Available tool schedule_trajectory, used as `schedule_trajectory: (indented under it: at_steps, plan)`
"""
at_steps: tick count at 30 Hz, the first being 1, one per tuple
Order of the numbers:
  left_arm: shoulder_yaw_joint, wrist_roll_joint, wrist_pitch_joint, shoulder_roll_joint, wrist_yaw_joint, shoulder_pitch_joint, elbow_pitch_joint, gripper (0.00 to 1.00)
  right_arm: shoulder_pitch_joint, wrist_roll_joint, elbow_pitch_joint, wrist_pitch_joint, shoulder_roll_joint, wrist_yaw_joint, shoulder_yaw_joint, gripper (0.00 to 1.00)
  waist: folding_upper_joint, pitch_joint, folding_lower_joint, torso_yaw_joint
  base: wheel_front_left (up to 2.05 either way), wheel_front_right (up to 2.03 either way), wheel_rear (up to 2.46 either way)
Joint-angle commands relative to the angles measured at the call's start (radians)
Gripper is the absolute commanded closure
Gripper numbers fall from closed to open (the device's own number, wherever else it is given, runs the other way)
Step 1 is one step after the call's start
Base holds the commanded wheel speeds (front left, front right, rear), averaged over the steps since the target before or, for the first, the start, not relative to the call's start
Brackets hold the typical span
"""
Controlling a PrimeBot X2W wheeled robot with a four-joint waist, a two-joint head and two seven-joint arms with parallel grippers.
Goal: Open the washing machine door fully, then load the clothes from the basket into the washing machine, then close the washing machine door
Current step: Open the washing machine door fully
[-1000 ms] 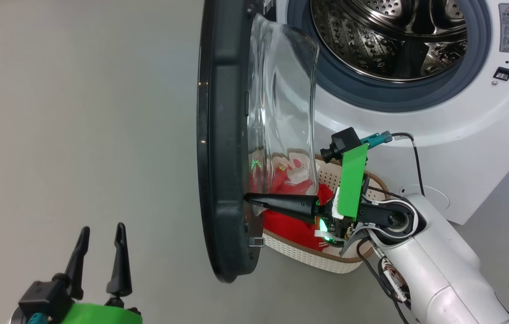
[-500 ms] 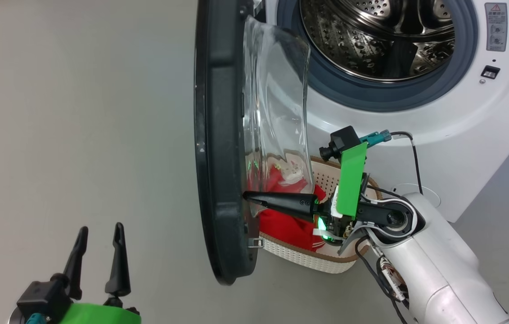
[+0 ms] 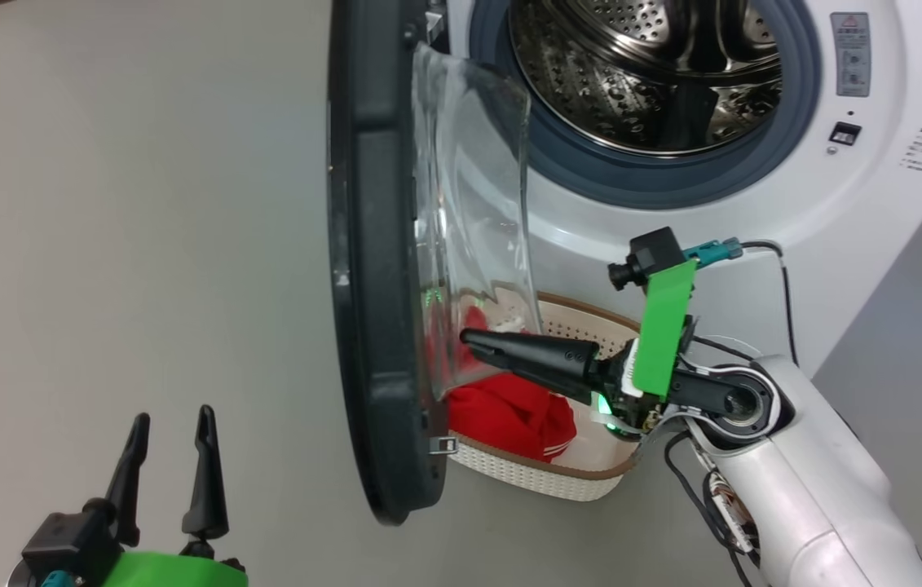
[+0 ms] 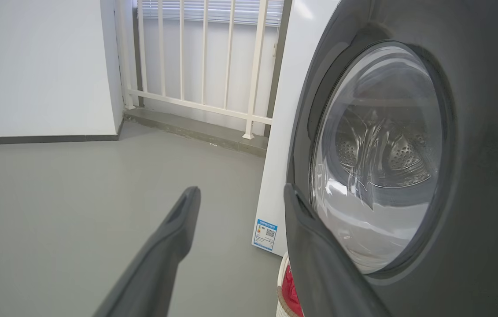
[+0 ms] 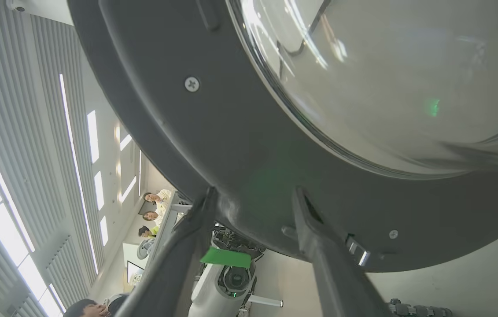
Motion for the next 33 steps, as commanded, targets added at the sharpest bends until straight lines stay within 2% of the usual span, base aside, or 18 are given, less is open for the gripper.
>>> schedule_trajectory:
  at_steps: [1,7,15,19,25,29,33]
  plan:
    - [0.037,0.010,-0.008,0.018,-0.004,-0.003,-0.026,0.00,0.008,-0.014,-0.049,-0.017,0.003,0.002,-0.005,0.00,0.0000,-0.008,0.0000,-0.015,0.00,0.00,0.00]
    - [0.047,0.013,-0.008,0.018,-0.005,0.003,-0.031,0.00,0.055,-0.038,-0.126,-0.065,-0.022,0.002,-0.032,0.00,0.0000,-0.017,0.0000,-0.041,0.00,0.00,0.00]
    - [0.060,0.015,-0.008,0.018,-0.008,0.009,-0.038,0.00,0.140,-0.149,-0.309,-0.221,-0.079,0.002,-0.064,0.00,0.0000,-0.016,0.0000,-0.072,0.00,0.00,0.00]
    - [0.063,0.014,-0.008,0.018,-0.009,0.007,-0.042,0.00,0.183,-0.239,-0.402,-0.353,-0.116,0.002,-0.062,0.00,0.0000,-0.011,0.0000,-0.078,0.00,0.00,0.00]
    - [0.063,0.012,-0.008,0.018,-0.011,0.007,-0.044,0.00,0.244,-0.341,-0.463,-0.570,-0.184,0.002,-0.029,0.00,0.0000,-0.008,0.0000,-0.078,0.00,0.00,0.00]
    - [0.062,0.011,-0.008,0.018,-0.011,0.008,-0.043,0.00,0.258,-0.489,-0.467,-0.765,-0.277,0.002,0.045,0.00,0.0000,-0.010,0.0000,-0.073,0.00,0.00,0.00]
    - [0.064,0.011,-0.008,0.018,-0.011,0.010,-0.040,0.00,0.280,-0.579,-0.413,-0.969,-0.340,0.002,0.121,0.00,0.0000,-0.017,0.0000,-0.066,0.00,0.00,0.00]
